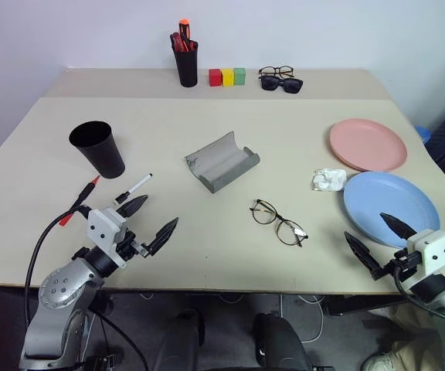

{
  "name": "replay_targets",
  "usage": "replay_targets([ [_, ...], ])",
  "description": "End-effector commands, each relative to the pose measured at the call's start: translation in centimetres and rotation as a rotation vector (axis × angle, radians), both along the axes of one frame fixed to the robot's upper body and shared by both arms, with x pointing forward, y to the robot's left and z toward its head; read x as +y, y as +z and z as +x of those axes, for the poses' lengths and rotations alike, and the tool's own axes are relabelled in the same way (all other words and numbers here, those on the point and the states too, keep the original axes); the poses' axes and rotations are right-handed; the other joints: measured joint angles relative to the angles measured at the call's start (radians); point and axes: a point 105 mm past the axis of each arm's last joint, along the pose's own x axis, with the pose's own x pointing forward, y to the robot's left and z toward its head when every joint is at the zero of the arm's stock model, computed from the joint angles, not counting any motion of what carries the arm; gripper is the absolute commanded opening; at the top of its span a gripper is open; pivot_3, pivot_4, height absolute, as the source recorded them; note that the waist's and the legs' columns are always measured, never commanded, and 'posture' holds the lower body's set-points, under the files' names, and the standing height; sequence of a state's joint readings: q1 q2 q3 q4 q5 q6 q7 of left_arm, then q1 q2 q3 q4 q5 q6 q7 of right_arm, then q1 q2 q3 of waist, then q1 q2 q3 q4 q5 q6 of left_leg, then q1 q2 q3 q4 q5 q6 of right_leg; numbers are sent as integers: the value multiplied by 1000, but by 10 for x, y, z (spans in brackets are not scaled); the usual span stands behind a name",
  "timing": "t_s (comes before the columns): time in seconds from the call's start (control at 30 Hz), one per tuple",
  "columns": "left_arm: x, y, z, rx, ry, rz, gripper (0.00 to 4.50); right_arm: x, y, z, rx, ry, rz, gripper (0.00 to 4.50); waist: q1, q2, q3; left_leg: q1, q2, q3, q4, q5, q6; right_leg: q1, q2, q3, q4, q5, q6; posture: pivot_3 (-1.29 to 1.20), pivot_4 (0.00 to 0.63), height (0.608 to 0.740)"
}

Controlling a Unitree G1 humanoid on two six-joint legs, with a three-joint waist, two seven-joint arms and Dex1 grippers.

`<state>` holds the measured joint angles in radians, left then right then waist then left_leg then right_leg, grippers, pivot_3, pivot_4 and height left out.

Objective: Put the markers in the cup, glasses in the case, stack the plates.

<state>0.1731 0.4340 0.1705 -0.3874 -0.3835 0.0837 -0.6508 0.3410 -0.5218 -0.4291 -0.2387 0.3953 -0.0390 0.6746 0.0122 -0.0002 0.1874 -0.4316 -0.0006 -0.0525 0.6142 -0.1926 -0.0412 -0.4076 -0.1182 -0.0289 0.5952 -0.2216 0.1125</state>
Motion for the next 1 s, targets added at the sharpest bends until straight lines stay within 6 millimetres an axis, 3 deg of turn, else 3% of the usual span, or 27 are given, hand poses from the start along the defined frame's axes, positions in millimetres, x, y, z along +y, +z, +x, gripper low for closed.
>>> replay_targets([
  [0.03,0,7,-3,-19,0,-8,4500,-4,11,-3,-46,-6,-19,4490,0,0,0,0,0,0,0,0,0,0,0,0,0,0,0,0,150,740],
  [0.7,15,7,7,8,135,-24,4500,4,14,4,-59,47,-24,4490,0,0,0,0,0,0,0,0,0,0,0,0,0,0,0,0,150,740],
  [0.87,41,11,34,155,321,-23,4500,39,36,21,-104,287,3,4490,-4,-1,0,1,0,0,1,0,0,0,0,0,1,0,0,0,150,740],
  [1.0,54,24,55,268,270,124,4500,74,48,34,-128,501,2,4490,-4,-3,1,4,0,-1,1,2,3,2,1,0,4,0,0,0,150,740],
])
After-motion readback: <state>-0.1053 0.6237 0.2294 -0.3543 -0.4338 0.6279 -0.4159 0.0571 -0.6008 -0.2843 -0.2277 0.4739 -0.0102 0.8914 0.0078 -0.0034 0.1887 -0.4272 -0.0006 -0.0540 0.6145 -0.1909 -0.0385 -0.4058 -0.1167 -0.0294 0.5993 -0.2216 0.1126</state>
